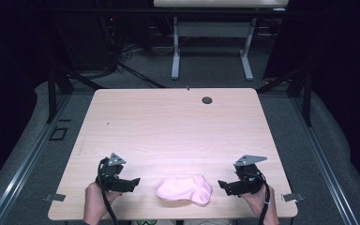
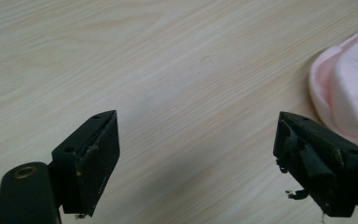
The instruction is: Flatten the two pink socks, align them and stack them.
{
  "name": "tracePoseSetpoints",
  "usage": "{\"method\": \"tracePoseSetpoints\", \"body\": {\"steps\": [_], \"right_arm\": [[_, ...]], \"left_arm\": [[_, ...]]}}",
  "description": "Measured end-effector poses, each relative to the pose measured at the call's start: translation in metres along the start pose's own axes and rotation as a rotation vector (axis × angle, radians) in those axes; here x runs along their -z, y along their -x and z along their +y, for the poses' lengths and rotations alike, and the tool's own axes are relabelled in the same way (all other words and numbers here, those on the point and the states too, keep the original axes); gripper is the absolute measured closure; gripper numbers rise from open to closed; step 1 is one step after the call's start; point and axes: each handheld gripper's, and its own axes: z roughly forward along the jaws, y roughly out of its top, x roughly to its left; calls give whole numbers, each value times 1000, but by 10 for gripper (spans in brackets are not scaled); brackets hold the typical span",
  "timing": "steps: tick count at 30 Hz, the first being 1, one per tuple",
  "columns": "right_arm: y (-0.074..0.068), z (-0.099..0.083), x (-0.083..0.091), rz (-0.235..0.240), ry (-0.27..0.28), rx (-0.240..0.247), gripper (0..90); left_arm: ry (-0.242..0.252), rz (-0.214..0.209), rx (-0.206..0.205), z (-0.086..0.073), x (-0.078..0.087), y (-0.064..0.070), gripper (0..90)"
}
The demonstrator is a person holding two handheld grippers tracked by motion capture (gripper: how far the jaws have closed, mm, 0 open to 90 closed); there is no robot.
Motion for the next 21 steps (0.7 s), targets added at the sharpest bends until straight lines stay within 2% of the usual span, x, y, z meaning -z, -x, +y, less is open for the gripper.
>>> {"method": "tracePoseSetpoints", "body": {"steps": [6, 13, 17, 21], "right_arm": [[19, -14, 6, -55, 8, -37, 0], [45, -34, 3, -128, -9, -83, 0], [58, -45, -4, -149, -20, -113, 0], [67, -52, -9, -195, -30, -121, 0]], "left_arm": [[4, 48, 48, -15, -2, -15, 96], [9, 90, 94, -27, -8, -31, 49], [23, 109, 96, -34, -12, -37, 27], [51, 125, 98, -40, -16, -43, 12]]}}
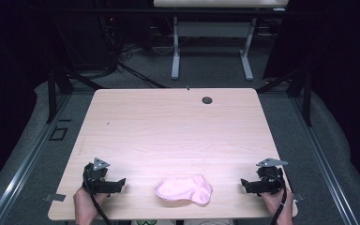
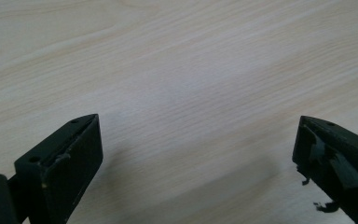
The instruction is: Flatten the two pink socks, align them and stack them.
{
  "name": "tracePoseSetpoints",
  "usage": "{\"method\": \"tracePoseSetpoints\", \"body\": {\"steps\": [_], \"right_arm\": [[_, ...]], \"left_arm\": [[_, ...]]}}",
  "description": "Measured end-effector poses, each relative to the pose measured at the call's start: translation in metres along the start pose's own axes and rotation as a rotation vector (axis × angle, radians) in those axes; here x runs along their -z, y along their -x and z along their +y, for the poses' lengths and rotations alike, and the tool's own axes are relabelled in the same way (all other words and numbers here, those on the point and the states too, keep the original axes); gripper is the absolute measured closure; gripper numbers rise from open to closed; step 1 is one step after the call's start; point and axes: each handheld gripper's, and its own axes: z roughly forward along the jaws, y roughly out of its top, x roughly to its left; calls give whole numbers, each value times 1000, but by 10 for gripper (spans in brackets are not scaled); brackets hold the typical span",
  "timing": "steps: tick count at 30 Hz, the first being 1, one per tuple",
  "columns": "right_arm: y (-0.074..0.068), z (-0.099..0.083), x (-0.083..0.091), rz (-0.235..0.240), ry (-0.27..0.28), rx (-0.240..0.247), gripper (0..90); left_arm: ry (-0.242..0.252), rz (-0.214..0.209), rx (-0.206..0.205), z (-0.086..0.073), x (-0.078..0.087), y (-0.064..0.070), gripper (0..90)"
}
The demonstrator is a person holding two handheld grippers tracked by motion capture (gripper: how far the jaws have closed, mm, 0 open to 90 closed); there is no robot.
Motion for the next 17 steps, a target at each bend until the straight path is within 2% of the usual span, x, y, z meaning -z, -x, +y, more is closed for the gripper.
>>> {"method": "tracePoseSetpoints", "body": {"steps": [7, 11, 13, 17], "right_arm": [[10, -4, -3, -33, 21, -26, 0], [13, -6, -8, -52, 79, -53, 0], [14, -8, -9, -51, 104, -55, 0], [14, -8, -9, -52, 104, -55, 0]], "left_arm": [[32, 26, -10, -7, -6, -3, 5], [84, 22, -15, -11, -8, -5, 3], [86, 25, -11, -11, -8, -6, 3], [85, 29, -8, -10, -9, -7, 3]]}}
